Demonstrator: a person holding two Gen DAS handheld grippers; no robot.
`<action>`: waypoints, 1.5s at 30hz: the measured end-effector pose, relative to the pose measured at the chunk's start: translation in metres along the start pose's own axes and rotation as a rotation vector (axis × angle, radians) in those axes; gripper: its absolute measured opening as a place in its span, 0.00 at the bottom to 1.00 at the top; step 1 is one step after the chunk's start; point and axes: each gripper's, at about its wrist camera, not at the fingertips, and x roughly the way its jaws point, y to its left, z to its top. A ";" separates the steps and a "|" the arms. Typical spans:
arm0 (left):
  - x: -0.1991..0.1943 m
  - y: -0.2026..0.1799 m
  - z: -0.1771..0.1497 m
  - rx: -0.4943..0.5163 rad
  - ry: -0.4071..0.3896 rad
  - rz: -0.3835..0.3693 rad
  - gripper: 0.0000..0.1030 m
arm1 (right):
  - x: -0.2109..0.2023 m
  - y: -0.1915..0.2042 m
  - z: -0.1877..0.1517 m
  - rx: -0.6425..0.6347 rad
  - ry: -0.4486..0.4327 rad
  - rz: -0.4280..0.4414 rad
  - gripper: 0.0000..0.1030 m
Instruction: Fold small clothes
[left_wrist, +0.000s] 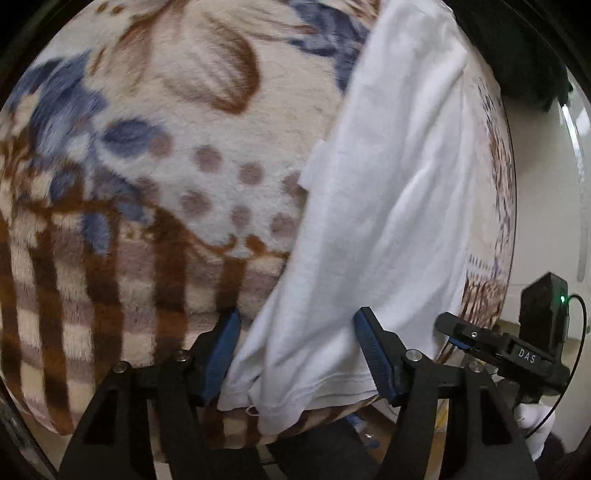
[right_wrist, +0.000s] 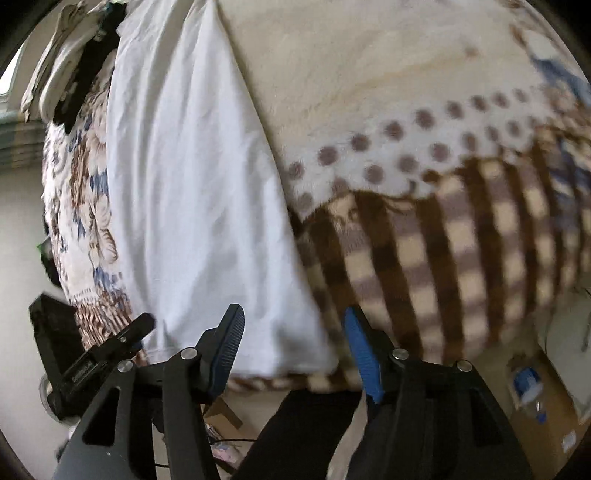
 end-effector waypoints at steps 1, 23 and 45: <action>-0.001 -0.003 -0.002 0.006 -0.006 0.001 0.59 | 0.011 -0.003 0.002 -0.010 0.017 0.027 0.58; -0.118 -0.068 0.017 0.064 -0.311 -0.076 0.06 | -0.054 0.023 0.011 -0.100 -0.051 0.415 0.05; -0.065 -0.102 0.343 -0.034 -0.339 -0.192 0.41 | -0.087 0.092 0.346 0.013 -0.196 0.470 0.09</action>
